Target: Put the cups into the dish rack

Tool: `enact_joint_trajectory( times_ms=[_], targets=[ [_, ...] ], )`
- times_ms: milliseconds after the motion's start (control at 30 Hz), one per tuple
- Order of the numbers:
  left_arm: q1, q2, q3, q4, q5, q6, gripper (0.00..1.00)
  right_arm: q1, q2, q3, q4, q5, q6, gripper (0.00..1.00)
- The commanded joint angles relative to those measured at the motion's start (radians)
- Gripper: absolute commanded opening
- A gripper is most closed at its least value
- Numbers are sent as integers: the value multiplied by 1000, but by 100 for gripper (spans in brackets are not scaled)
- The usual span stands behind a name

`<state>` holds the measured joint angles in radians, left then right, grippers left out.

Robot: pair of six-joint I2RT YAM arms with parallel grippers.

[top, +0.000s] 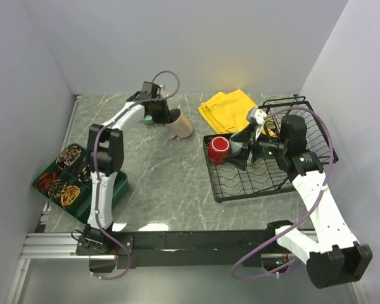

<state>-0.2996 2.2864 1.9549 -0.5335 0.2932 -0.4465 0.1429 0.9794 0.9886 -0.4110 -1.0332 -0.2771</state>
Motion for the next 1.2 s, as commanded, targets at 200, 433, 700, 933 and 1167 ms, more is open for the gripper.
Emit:
enact_joint_trajectory(
  times_ms=[200, 433, 700, 933, 1167],
  targets=[
    [62, -534, -407, 594, 294, -496, 1, 202, 163, 189, -154, 105, -76, 100],
    [70, -868, -752, 978, 184, -868, 1, 273, 196, 190, 188, 142, 218, 100],
    [27, -1058, -982, 1268, -14, -1248, 1, 294, 244, 165, 692, 131, 798, 100],
    [-62, -1084, -1001, 1331, -45, -1313, 1, 359, 381, 306, 707, 102, 926, 100],
    [-99, -1122, -1001, 1308, -66, -1307, 1, 359, 355, 262, 656, 127, 836, 100]
  ],
)
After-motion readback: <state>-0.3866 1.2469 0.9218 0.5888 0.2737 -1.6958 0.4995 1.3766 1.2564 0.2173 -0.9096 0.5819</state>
